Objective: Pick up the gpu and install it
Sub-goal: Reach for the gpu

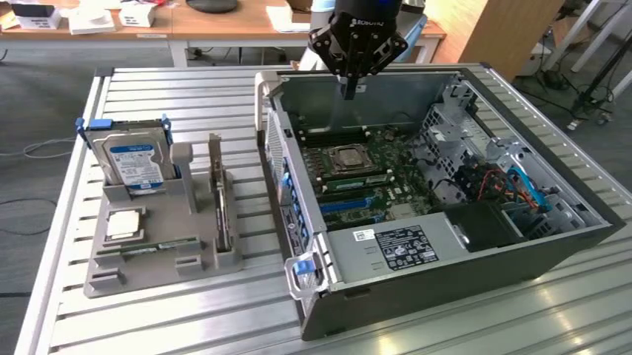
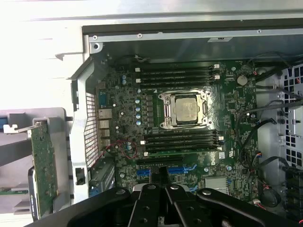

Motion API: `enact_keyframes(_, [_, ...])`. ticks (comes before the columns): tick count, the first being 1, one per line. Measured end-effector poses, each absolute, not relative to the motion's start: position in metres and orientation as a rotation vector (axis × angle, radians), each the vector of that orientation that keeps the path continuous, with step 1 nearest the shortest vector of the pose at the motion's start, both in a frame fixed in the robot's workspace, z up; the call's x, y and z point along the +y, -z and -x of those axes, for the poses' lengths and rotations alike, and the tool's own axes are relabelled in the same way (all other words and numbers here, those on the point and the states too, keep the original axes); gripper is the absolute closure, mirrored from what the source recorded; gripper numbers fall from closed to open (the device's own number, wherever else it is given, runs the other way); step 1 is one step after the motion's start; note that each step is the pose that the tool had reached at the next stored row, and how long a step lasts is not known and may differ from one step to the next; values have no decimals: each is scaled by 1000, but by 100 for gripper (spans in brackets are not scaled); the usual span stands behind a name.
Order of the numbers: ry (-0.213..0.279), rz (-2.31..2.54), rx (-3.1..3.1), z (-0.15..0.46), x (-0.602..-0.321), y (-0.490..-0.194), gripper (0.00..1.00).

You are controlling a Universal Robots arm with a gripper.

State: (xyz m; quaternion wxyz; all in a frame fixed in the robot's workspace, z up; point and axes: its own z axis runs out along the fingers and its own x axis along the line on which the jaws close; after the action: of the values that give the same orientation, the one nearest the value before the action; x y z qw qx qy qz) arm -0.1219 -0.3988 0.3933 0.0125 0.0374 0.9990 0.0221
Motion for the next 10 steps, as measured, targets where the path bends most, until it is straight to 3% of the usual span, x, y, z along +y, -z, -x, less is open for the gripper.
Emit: enact_keyframes(10, [-69, -117, 3114, 135, -399, -393, 89])
